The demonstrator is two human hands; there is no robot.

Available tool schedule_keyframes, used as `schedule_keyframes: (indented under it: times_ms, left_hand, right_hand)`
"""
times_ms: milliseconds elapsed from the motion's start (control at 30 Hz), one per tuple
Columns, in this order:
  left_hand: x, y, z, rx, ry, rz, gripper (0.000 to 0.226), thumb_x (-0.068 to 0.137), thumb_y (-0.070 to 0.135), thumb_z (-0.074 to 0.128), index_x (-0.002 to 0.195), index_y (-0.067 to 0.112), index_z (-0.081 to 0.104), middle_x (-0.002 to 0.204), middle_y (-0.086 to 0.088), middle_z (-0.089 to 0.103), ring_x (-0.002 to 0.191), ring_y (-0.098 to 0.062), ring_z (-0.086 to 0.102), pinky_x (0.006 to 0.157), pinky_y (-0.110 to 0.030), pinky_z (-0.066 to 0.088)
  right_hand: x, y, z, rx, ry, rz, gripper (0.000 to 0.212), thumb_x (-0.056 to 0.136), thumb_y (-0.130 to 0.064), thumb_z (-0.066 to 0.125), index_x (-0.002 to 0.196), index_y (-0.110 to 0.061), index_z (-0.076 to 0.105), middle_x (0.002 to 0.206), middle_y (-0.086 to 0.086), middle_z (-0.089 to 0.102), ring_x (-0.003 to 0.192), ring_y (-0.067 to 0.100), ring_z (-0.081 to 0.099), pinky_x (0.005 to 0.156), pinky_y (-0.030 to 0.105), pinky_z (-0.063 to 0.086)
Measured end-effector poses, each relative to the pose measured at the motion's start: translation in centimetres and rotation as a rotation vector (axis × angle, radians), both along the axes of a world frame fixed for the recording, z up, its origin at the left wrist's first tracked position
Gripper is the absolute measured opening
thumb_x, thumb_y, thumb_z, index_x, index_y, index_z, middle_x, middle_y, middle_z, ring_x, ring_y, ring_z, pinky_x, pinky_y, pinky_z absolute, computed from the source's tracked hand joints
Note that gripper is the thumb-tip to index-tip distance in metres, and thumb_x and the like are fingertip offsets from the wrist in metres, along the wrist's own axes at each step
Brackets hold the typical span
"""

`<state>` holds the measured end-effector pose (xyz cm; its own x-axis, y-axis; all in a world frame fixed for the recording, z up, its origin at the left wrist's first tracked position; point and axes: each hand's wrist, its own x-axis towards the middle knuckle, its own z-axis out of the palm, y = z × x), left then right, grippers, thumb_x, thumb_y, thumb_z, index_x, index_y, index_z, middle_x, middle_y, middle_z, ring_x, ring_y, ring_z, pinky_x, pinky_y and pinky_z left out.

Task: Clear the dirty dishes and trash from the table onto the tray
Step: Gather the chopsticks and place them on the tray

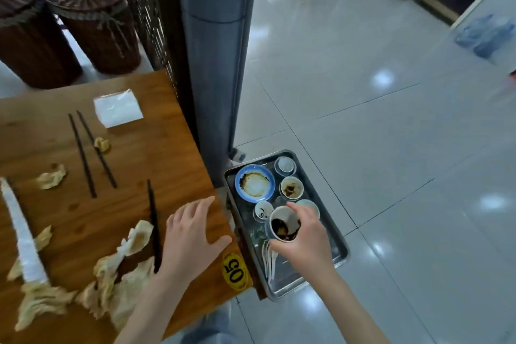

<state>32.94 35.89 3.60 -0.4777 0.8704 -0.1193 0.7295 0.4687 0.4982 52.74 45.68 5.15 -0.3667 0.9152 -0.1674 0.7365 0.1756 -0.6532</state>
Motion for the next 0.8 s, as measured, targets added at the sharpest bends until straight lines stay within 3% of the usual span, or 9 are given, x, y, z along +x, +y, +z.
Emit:
schedule_keyframes:
  times_ms: [333, 533, 800]
  left_hand:
    - [6.4, 6.5, -3.2, -0.051, -0.026, 0.077, 0.083, 0.074, 0.057, 0.067, 0.143, 0.032, 0.027, 0.142, 0.01, 0.039, 0.134, -0.012, 0.029, 0.115, -0.039, 0.023]
    - [12.7, 8.7, -7.0, -0.039, -0.058, 0.189, 0.084, 0.073, 0.058, 0.066, 0.143, 0.032, 0.027, 0.139, 0.012, 0.039, 0.133, -0.011, 0.03, 0.115, -0.038, 0.024]
    - [16.9, 10.3, -14.0, -0.107, -0.042, 0.33, 0.084, 0.072, 0.06, 0.067, 0.142, 0.031, 0.03, 0.139, 0.012, 0.04, 0.132, -0.011, 0.031, 0.114, -0.035, 0.024]
  right_hand:
    - [5.4, 7.4, -5.9, -0.088, -0.055, 0.043, 0.077, 0.057, -0.032, 0.081, 0.127, -0.027, 0.049, 0.119, -0.015, 0.051, 0.11, 0.006, 0.049, 0.089, 0.018, 0.042]
    - [8.6, 11.1, -11.0, -0.133, -0.053, 0.189, 0.074, 0.057, -0.03, 0.078, 0.125, -0.026, 0.05, 0.112, -0.019, 0.046, 0.107, 0.007, 0.049, 0.085, 0.015, 0.037]
    - [13.0, 12.3, -20.2, -0.17, -0.194, 0.377, 0.075, 0.063, -0.026, 0.077, 0.131, -0.029, 0.044, 0.124, -0.018, 0.047, 0.111, 0.007, 0.048, 0.085, 0.017, 0.042]
